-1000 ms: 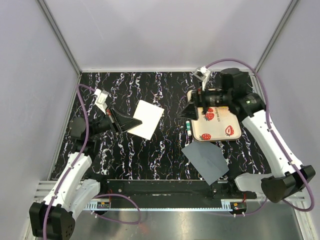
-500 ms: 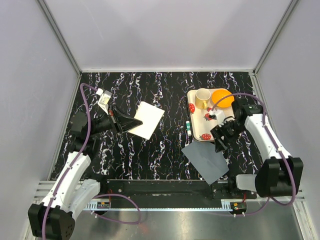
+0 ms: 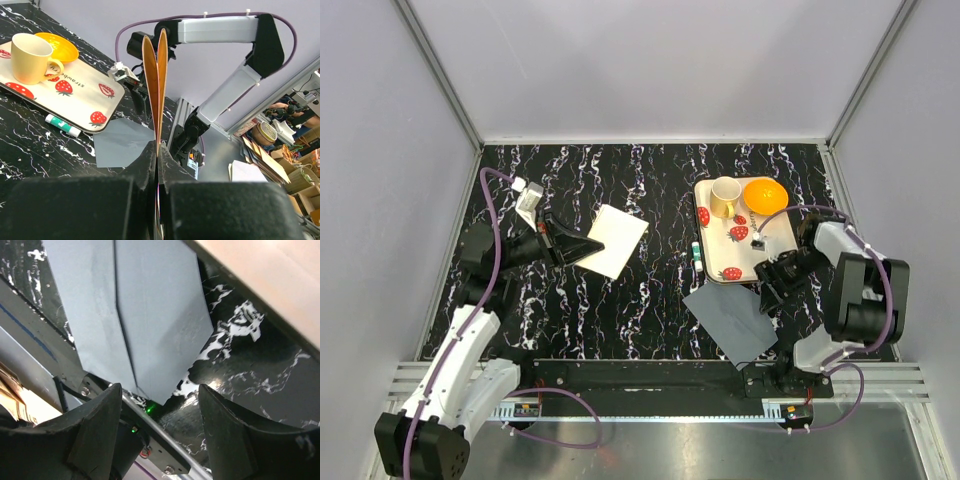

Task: Place the letter into the envelope and seal it

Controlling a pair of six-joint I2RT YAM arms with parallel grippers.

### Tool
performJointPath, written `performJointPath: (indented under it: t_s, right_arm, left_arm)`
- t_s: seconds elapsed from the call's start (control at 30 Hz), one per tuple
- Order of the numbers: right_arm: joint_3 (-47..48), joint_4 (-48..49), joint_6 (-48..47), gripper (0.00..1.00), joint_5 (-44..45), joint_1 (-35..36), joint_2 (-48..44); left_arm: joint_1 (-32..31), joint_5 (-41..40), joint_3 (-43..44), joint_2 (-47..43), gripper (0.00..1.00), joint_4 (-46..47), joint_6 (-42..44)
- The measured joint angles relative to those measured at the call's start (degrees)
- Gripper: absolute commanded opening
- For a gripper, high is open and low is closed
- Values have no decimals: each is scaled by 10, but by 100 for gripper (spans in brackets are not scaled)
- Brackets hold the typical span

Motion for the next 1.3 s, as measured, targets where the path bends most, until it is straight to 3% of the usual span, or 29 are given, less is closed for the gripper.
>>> performJointPath:
  t_s: [0.13, 0.17, 0.27, 0.8, 0.97, 1.3]
  right_arm:
    - [-3, 27, -4, 68, -6, -8, 54]
    - [-3, 33, -4, 62, -6, -11, 64]
    - [-3, 45, -3, 66, -12, -16, 89]
    - [17, -12, -17, 58, -51, 0, 167]
    - [17, -9, -16, 63, -51, 40, 164]
    - [23, 34, 83, 73, -49, 174, 134]
  left_arm:
    - [0, 0, 3, 0, 0, -4, 5]
    - [0, 0, 4, 0, 0, -4, 7]
    - [0, 0, 4, 0, 0, -6, 11]
    - [0, 0, 13, 20, 0, -7, 22]
    - [0, 0, 13, 20, 0, -6, 23]
    - [1, 0, 13, 17, 0, -18, 39]
